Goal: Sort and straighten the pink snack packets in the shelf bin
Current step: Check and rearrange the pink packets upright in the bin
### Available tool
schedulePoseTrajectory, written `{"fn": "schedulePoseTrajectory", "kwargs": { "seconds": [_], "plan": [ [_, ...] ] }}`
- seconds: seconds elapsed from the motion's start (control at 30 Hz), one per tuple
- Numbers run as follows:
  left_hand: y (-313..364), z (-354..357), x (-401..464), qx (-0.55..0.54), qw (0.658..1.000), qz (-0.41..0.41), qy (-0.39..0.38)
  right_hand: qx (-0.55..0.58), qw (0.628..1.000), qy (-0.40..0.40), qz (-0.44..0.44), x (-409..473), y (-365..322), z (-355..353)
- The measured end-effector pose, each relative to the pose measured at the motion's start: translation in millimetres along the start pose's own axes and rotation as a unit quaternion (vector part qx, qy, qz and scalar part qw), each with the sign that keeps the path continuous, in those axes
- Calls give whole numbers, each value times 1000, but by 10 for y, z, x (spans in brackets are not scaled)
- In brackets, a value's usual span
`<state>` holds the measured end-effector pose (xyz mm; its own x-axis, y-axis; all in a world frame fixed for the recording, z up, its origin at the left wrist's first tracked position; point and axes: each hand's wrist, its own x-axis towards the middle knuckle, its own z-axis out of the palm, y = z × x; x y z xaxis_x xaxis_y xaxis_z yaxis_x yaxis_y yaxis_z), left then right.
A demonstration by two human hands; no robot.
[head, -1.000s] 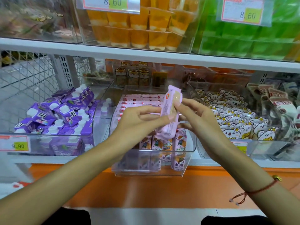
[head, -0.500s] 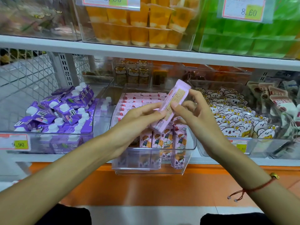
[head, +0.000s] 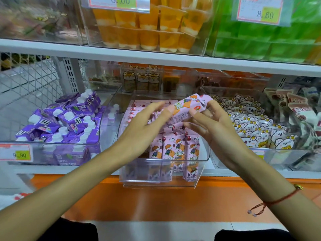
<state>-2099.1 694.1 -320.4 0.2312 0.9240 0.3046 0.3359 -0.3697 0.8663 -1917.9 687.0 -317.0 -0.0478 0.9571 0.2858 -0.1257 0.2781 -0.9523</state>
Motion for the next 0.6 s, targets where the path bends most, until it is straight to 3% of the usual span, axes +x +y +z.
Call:
{"fn": "schedulePoseTrajectory", "kwargs": {
  "seconds": [0.1,0.37,0.6],
  "plan": [
    [11,-62,20,-9,999,-9,-44,-7,1000,-17,0,0,-13,-25],
    [-69,-118,-11,71,987,113,94,-146,987,-34,-64,-48,-42,-46],
    [-116,-107,-2,92,985,121,82,-148,986,-24,-74,-49,-47,-49]
  ]
}}
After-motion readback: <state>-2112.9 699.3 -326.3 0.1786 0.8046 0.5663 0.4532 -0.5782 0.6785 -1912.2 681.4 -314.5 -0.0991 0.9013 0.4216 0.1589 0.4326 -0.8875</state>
